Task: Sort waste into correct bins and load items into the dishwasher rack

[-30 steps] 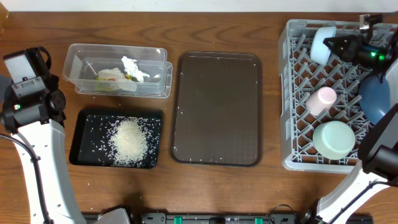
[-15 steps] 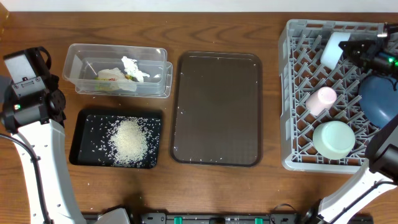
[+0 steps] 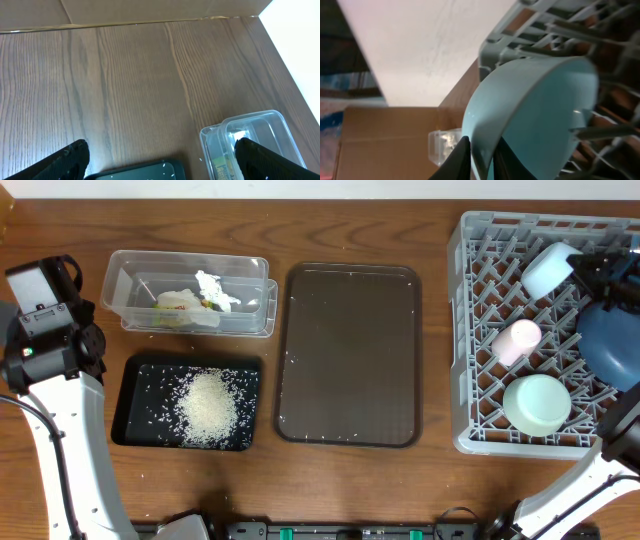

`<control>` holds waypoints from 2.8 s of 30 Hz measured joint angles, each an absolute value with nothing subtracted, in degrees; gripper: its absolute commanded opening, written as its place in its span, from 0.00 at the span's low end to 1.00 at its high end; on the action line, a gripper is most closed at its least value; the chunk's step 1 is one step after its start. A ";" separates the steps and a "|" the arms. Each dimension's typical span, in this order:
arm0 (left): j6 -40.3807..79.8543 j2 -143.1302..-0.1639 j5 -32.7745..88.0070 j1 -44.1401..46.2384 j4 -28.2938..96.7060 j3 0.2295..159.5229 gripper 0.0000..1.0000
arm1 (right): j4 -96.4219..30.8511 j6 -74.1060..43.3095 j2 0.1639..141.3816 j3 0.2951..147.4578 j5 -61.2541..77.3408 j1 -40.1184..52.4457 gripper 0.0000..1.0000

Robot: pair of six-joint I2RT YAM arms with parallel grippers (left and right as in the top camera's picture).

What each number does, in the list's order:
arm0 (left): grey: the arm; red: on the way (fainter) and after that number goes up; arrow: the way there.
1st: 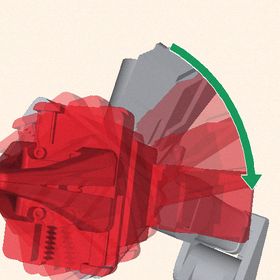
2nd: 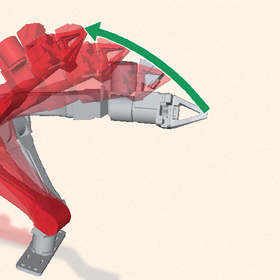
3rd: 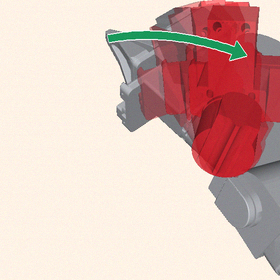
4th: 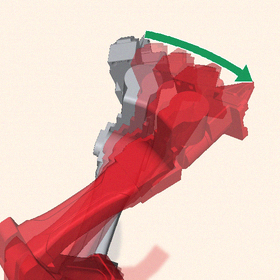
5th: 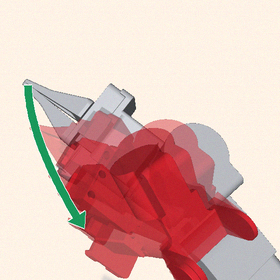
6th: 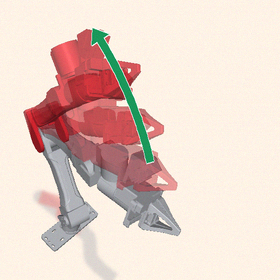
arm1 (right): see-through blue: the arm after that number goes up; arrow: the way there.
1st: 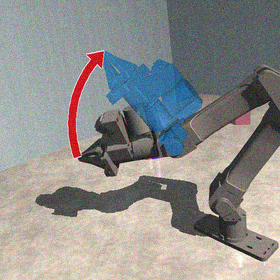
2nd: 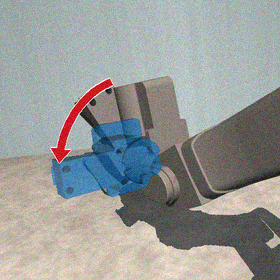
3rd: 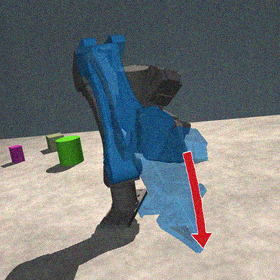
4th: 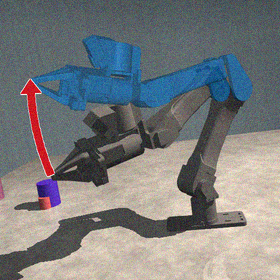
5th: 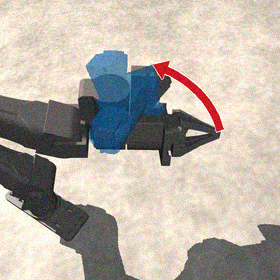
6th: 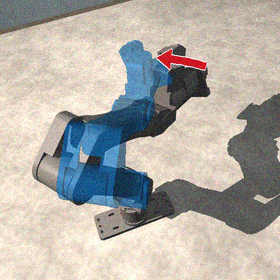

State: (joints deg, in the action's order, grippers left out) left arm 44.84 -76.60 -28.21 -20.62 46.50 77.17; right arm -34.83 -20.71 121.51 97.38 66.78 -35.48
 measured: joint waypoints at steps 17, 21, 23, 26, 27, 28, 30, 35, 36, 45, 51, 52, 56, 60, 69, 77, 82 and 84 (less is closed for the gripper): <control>44.84 -76.60 -28.21 -20.62 46.50 77.17 0.95 | -41.25 -22.17 109.36 97.32 44.77 -38.24 0.19; 44.84 -76.60 -28.21 -20.62 46.50 77.17 0.95 | -40.93 -21.37 103.18 97.34 41.65 -36.60 0.13; 44.84 -76.60 -28.21 -20.62 46.50 77.17 0.95 | -41.47 -20.58 101.67 97.41 39.79 -34.44 0.08; 44.84 -76.60 -28.21 -20.62 46.50 77.17 0.95 | -43.62 -19.94 101.36 97.45 33.45 -29.34 0.01; 44.84 -76.60 -28.21 -20.62 46.48 77.17 0.95 | -44.25 -19.86 101.60 97.45 31.42 -27.94 0.01; 44.84 -76.60 -28.21 -20.62 46.50 77.17 0.95 | -44.71 -19.75 102.00 97.45 28.86 -26.24 0.01; 44.84 -76.60 -28.21 -20.62 46.48 77.17 0.95 | -45.12 -19.20 103.11 97.45 24.27 -23.00 0.01; 44.84 -76.60 -28.21 -20.62 46.50 77.17 0.95 | -45.45 -18.44 107.50 97.43 13.85 -16.88 0.01; 44.84 -76.60 -28.21 -20.62 46.50 77.17 0.95 | -45.56 -18.44 108.27 97.43 12.40 -16.34 0.01; 44.82 -76.60 -28.21 -20.62 46.50 77.17 0.95 | -47.35 -18.46 111.18 97.41 3.51 -17.12 0.01; 44.84 -76.60 -28.21 -20.62 46.50 77.17 0.95 | -48.16 -18.44 111.18 97.41 1.85 -18.39 0.01; 44.84 -76.60 -28.21 -20.62 46.50 77.17 0.95 | -48.14 -18.37 111.18 97.41 1.98 -18.55 0.01; 44.84 -76.60 -28.21 -20.62 46.50 77.17 0.95 | -47.37 -17.15 111.18 97.41 4.10 -18.79 0.01; 44.84 -76.60 -28.21 -20.62 46.50 77.17 0.95 | -47.09 -16.40 111.18 97.41 4.99 -18.52 0.01; 44.84 -76.60 -28.21 -20.62 46.50 77.17 0.95 | -47.33 -15.86 115.20 97.38 2.35 -17.43 0.01; 44.84 -76.60 -28.21 -20.62 46.50 77.17 0.95 | -47.07 -15.88 115.46 97.38 -2.09 -17.45 0.01; 44.84 -76.60 -28.21 -20.62 46.50 77.17 0.95 | -49.76 -15.88 115.46 98.26 -6.70 -17.45 0.01; 44.84 -76.60 -28.21 -20.62 46.50 77.17 0.95 | -50.76 -15.88 115.46 99.29 -8.29 -17.45 0.01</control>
State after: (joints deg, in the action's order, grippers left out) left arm 44.84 -76.60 -28.21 -20.62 46.50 77.17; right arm -50.76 -15.88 115.46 99.29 -8.29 -17.45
